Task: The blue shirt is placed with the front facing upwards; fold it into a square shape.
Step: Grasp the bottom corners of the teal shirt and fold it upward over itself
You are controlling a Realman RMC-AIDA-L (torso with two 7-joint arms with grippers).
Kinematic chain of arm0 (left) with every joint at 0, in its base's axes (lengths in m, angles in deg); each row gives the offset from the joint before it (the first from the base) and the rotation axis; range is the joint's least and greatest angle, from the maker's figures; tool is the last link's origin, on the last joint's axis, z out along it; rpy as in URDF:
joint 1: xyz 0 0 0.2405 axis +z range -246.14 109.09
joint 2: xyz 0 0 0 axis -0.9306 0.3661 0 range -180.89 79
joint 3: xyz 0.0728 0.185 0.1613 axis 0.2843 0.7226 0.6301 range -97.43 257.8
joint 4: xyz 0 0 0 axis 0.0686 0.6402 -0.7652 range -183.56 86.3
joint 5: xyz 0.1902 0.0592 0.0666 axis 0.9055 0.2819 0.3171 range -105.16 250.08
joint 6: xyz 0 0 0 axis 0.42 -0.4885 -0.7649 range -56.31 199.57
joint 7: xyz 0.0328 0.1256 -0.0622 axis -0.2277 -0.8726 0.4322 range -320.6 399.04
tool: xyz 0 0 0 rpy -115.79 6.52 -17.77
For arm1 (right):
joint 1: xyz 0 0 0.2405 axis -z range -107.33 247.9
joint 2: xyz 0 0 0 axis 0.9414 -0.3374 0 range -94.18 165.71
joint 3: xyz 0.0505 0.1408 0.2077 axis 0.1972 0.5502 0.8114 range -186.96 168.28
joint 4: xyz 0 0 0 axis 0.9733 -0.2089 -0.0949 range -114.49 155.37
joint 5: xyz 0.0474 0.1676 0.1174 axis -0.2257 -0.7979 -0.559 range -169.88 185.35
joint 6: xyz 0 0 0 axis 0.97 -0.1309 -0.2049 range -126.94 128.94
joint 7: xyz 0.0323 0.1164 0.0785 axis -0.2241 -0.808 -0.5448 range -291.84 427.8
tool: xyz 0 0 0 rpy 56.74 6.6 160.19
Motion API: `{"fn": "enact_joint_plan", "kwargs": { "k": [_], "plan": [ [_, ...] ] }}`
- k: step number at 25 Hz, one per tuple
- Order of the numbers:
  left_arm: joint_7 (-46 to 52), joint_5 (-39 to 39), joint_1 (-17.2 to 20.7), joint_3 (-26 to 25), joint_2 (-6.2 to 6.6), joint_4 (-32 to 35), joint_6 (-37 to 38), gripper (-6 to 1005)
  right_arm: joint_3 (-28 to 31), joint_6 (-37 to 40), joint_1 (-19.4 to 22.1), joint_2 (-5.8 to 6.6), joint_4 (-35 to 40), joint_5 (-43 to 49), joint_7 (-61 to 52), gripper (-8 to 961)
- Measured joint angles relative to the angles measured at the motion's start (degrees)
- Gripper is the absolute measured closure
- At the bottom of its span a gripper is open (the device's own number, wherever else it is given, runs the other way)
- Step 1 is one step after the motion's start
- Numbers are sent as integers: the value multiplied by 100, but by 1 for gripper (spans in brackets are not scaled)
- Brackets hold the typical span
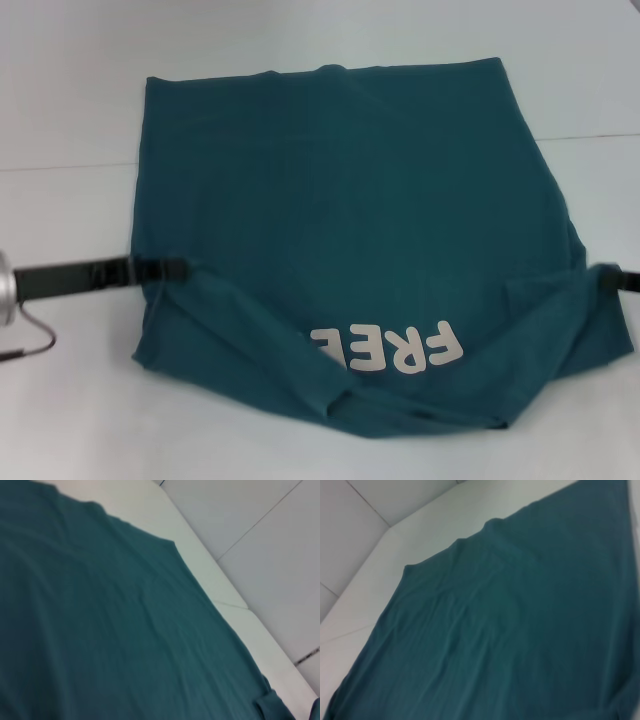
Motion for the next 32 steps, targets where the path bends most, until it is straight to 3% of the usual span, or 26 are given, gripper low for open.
{"fn": "enact_joint_plan", "kwargs": {
  "k": [9, 19, 32],
  "plan": [
    [72, -201, -455, 8, 1, -114, -948, 987, -337, -950, -590, -5, -167, -15, -32, 920],
    [135, -383, -709, 6, 15, -208, -1775, 987, -781, -1789, -1126, 36, -168, -18, -346, 921],
    [139, -800, -917, 15, 182, -328, -2496, 987, -1197, -2385, -1679, 191, -103, -27, -740, 921]
  ]
}}
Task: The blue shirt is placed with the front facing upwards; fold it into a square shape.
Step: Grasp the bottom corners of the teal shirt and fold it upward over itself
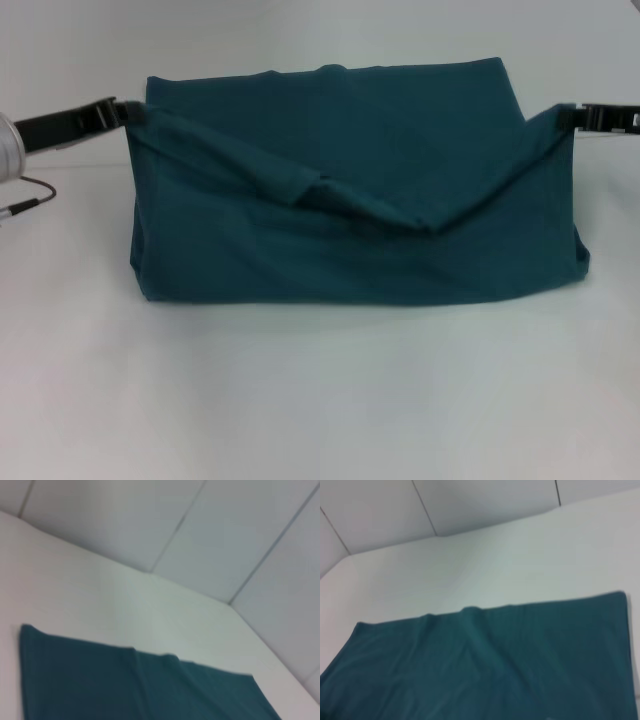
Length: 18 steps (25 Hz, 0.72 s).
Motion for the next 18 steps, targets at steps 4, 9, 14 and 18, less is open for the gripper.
{"fn": "enact_joint_plan", "kwargs": {
  "k": [4, 9, 14, 18],
  "plan": [
    [-36, -152, 7, 14, 6, -167, -203, 987, -48, -217, -78, 5, -73, -1, -16, 920],
    [-135, -157, 9, 34, -52, -405, -378, 987, -146, -419, -104, 14, -349, -1, -39, 920],
    [-205, -160, 29, 34, -133, -473, -446, 986, -152, -688, -76, 37, -639, 1, -72, 920],
    [-278, -161, 29, 33, -179, -553, -526, 986, -155, -851, -73, 50, -831, 3, -35, 921]
  ]
}}
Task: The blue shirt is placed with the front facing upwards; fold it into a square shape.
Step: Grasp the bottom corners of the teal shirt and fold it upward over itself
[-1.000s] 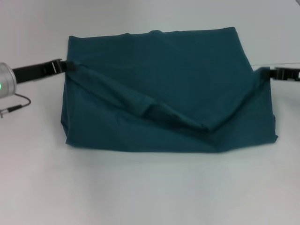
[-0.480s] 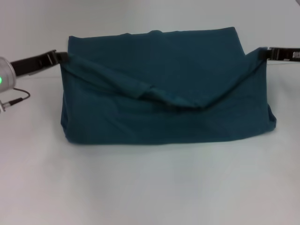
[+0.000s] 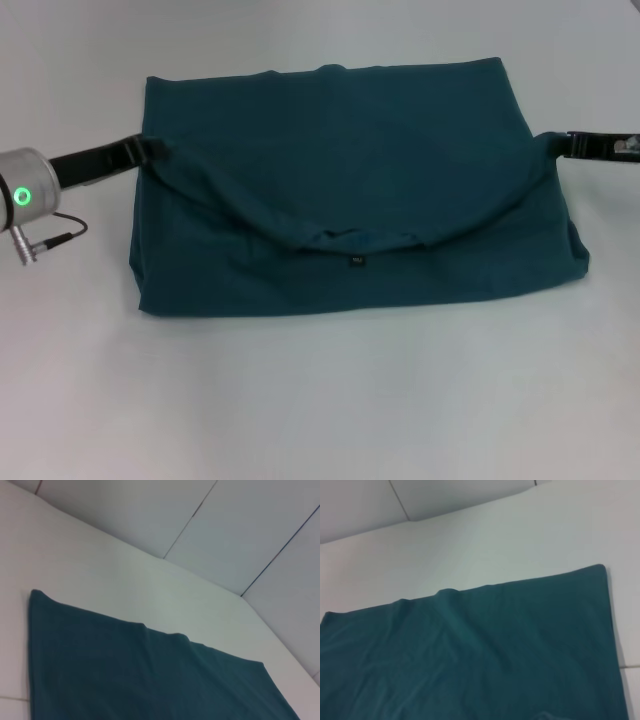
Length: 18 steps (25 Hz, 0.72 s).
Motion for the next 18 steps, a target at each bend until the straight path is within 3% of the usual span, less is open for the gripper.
{"fn": "enact_joint_plan", "kwargs": {
  "k": [10, 17, 18],
  "plan": [
    [-98, 17, 1, 21, -97, -34, -12, 986, -65, -240, -2, -52, -54, 13, -20, 921],
    [-100, -1, 35, 315, -188, 39, -12, 986, -149, -256, 18, -68, -50, 10, 5, 914],
    [-97, 1, 35, 333, -199, 64, -14, 986, -153, -256, 21, -70, -39, 8, -1, 853]
  ]
}}
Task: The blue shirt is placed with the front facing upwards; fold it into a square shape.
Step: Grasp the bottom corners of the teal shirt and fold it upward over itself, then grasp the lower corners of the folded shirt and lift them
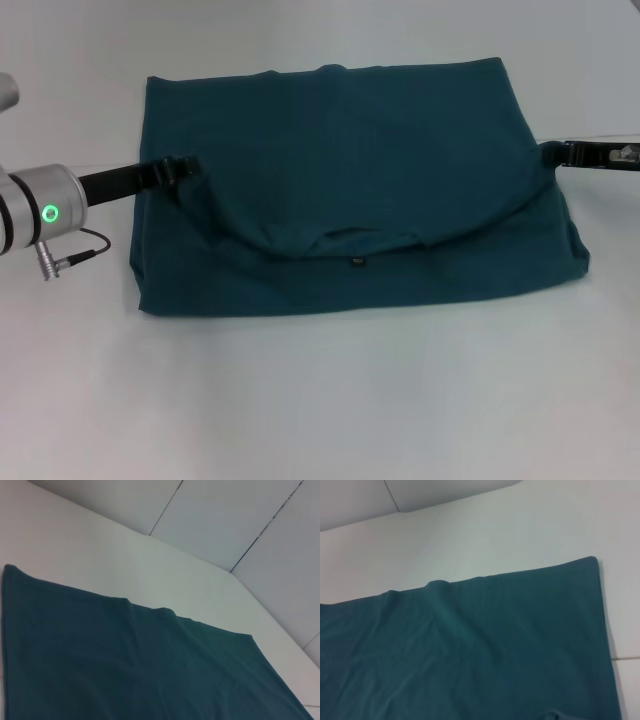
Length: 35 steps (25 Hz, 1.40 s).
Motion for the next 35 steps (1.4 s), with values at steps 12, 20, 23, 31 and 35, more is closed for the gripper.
{"fn": "enact_joint_plan", "kwargs": {
  "k": [12, 20, 23, 31, 35],
  "plan": [
    [309, -68, 290, 11, -16, 877, 277, 411, 7, 306, 269, -54, 699, -391, 36, 507],
    [345, -365, 834, 55, -26, 1339, 1210, 224, -3, 977, 625, -58, 883, -530, 41, 232],
    [326, -364, 1018, 257, -33, 1431, 1369, 163, -6, 1346, 789, -73, 1005, -545, 45, 191],
    [174, -288, 1464, 994, -118, 1698, 1369, 141, -1, 2086, 1252, -193, 1385, -630, 41, 185],
    [45, -197, 1557, 1037, -169, 1719, 1281, 142, -6, 2371, 1384, -196, 1384, -615, -45, 185]
  ]
}}
